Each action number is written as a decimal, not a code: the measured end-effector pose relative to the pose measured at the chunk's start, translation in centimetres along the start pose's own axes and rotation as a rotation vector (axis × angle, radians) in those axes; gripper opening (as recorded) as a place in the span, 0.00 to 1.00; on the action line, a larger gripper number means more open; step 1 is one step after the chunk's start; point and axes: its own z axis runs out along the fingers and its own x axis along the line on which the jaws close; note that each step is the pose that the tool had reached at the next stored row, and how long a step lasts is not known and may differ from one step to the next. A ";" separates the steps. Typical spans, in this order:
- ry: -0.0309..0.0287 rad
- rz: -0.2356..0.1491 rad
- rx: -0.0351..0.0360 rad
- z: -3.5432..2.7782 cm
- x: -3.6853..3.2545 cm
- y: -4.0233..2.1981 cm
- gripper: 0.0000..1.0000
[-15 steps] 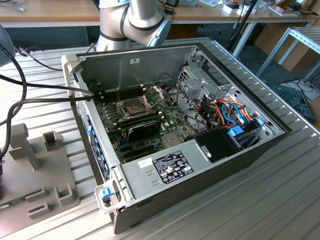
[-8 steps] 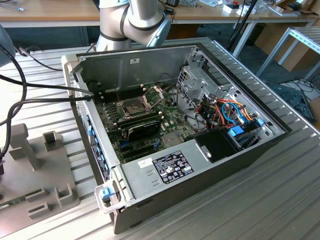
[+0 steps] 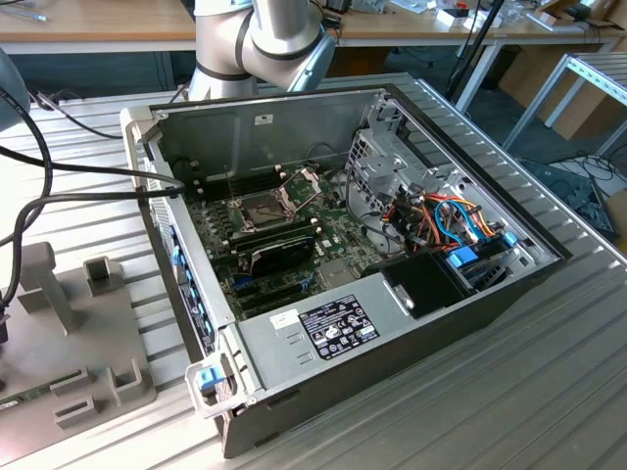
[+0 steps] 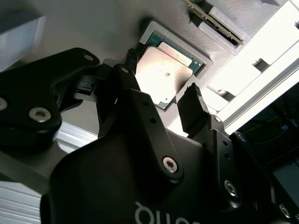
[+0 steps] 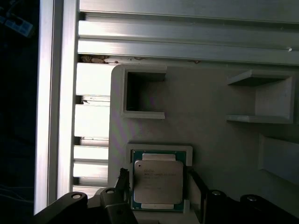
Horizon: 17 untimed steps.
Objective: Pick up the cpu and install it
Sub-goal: 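Pick up the cpu and move it towards the insertion slot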
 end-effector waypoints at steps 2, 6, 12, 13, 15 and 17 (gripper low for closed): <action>-0.0001 0.002 0.0000 0.01 0.00 0.00 0.62; -0.0001 0.018 0.0000 0.04 0.00 0.00 0.62; -0.0002 0.018 -0.0001 0.46 0.00 0.00 0.62; 0.0000 0.018 0.0000 0.55 0.00 0.00 0.62; 0.0002 0.018 0.0001 0.62 0.00 0.00 0.62; -0.0002 0.018 -0.0001 0.69 0.00 0.06 0.62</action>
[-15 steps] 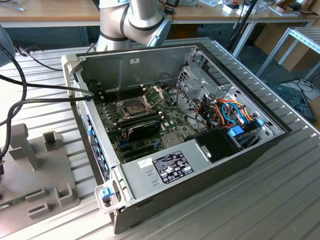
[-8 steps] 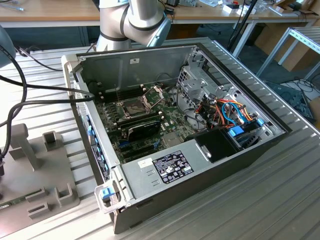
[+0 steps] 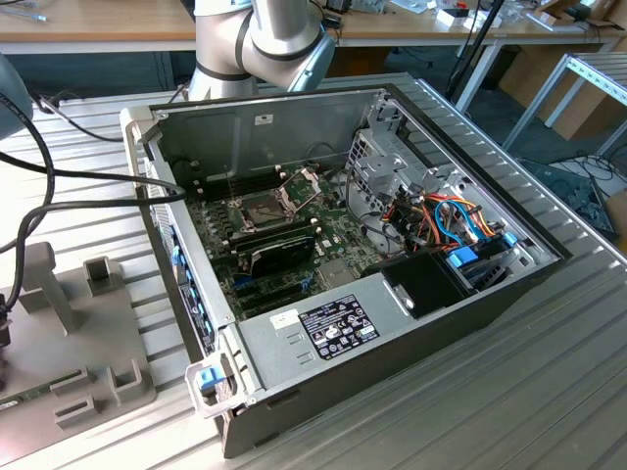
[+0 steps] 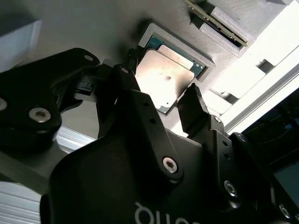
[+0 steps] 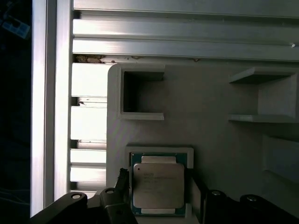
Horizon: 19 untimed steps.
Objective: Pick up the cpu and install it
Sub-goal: 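Pick up the cpu and move it towards the insertion slot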
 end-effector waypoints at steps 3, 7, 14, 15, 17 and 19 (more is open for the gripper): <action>0.0001 0.000 0.0000 0.06 0.00 0.09 0.62; 0.0002 0.000 0.0001 0.06 0.00 0.10 0.62; 0.0001 0.000 0.0001 0.07 0.00 0.10 0.55; 0.0002 0.000 0.0001 0.07 0.00 0.10 0.55; 0.0002 0.000 0.0000 0.07 0.00 0.10 0.55; -0.0001 0.000 0.0000 0.06 0.00 0.10 0.55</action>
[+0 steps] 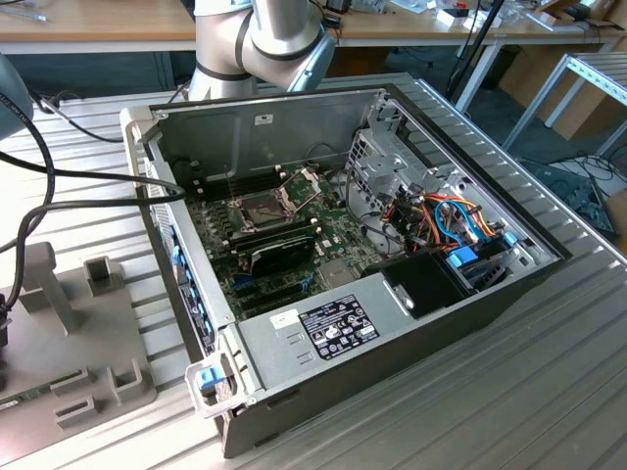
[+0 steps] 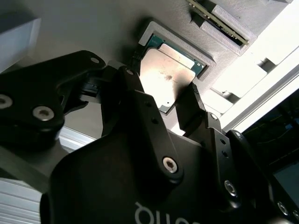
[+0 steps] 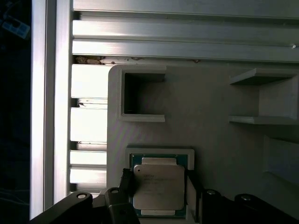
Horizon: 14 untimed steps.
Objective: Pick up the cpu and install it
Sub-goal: 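Pick up the cpu and move it towards the insertion slot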
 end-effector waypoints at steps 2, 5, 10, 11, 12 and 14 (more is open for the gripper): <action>-0.0001 0.000 -0.0001 -0.14 0.00 0.00 0.55; 0.0002 0.000 0.0001 -0.56 0.00 0.00 0.55; -0.0005 0.000 0.0001 -1.87 0.01 0.00 0.55; -0.0009 0.000 0.0001 -2.15 0.00 0.00 0.55; -0.0013 0.000 0.0001 -2.48 0.00 0.00 0.55; -0.0028 0.000 0.0001 -3.38 0.01 0.01 0.55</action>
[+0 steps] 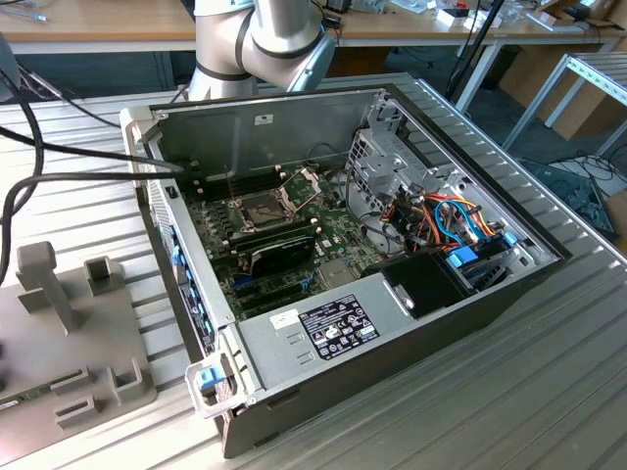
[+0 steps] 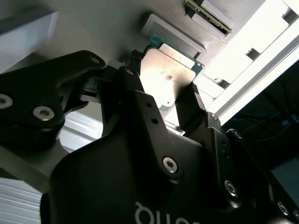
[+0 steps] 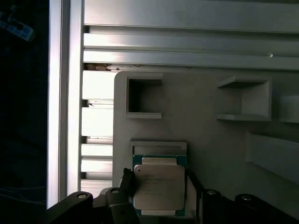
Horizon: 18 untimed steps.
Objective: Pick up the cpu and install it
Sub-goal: 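Pick up the cpu and move it towards the insertion slot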
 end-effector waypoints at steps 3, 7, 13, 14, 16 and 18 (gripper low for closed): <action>-0.0024 0.000 0.0001 -1.32 0.00 0.00 0.55; -0.0055 0.000 0.0002 -2.97 0.00 0.00 0.55; -0.0121 0.000 0.0003 -6.02 -0.01 0.01 0.55; -0.0129 0.000 0.0004 -6.40 0.00 0.01 0.55; -0.0149 0.000 0.0004 -7.23 -0.01 0.01 0.55; -0.0168 0.000 0.0006 -8.10 0.00 0.01 0.55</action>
